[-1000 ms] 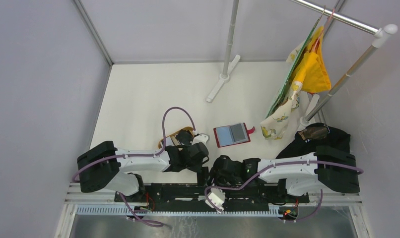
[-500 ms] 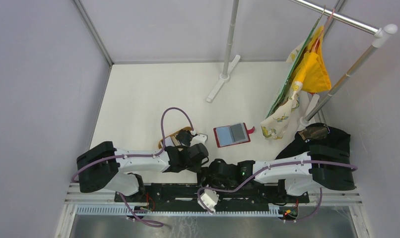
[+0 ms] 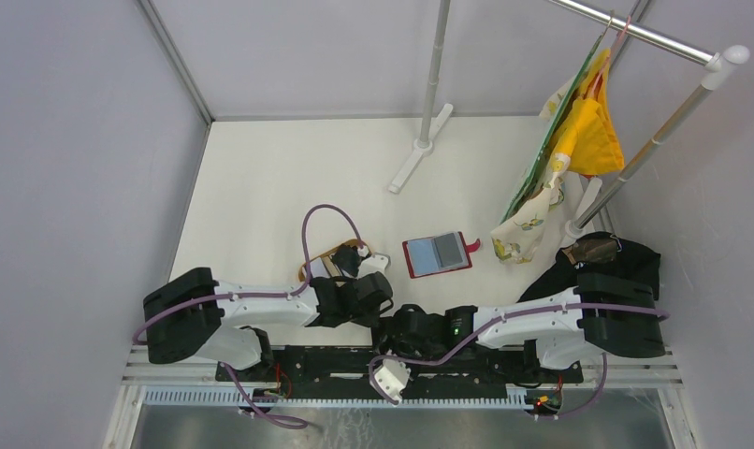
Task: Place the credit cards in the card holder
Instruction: Pick up the credit card at the corner of the board.
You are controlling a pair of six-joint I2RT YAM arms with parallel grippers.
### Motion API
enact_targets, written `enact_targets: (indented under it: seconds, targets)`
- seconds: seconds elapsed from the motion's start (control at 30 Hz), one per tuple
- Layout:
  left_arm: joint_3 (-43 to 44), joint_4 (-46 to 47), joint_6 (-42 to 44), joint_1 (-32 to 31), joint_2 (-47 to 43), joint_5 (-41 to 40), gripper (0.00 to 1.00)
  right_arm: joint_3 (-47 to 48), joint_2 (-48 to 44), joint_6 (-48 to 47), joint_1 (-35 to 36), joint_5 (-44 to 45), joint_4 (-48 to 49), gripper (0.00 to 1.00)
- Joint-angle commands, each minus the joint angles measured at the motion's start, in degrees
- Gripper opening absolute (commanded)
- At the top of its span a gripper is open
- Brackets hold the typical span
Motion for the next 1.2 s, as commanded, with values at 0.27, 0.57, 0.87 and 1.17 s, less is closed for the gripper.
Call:
enact_targets:
  seconds: [0.27,0.57,0.87,1.17]
  targets:
    - [-0.46,-3.40,-3.12,-0.77,-6.14,-3.57,0.27,2.06,0.45,-1.04,1.18,2.98,0.38,0.61]
    - [-0.84,-2.41,-1.32,-0.82,-6.80,-0.32,0.28,2.32,0.75,-0.99,1.18,3.17,0.17,0.61]
    - [-0.04,-0.62,0.01,-0.84,-1.96,1.11,0.27,2.37,1.30,-0.75,1.20,3.72,0.48,0.61]
    - [-1.76,-0.99,-1.85,-0.90,-0.68,2.42,0.25,1.89,1.39,0.15,1.13,5.97,2.25,0.62]
